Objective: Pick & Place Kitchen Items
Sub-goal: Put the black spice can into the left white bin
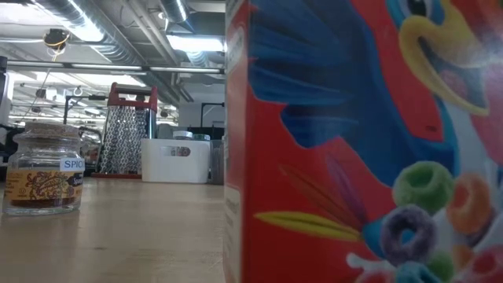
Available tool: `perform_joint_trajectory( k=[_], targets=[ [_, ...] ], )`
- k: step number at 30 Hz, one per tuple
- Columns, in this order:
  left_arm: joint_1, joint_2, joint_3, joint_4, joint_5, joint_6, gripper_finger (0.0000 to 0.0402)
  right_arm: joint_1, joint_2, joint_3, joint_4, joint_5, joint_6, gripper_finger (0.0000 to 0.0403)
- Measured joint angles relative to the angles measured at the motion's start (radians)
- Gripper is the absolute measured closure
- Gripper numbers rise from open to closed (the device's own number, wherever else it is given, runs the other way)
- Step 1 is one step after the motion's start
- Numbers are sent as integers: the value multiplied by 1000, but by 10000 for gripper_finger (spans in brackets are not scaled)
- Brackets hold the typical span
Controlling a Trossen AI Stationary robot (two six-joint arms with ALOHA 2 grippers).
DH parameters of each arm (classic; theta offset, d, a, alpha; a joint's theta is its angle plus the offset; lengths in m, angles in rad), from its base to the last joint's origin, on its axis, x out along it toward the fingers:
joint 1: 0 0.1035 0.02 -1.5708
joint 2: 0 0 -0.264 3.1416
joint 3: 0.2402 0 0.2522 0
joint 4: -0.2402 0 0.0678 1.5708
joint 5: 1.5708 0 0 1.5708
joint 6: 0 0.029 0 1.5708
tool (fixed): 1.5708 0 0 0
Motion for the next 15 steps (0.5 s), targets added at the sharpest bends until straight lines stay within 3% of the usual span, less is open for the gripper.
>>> perform_joint_trajectory(
  k=[15],
  targets=[
    [4, 5, 0, 0, 11, 10, 250, 0, 0, 0, -4, 7, 7, 274]
  ],
)
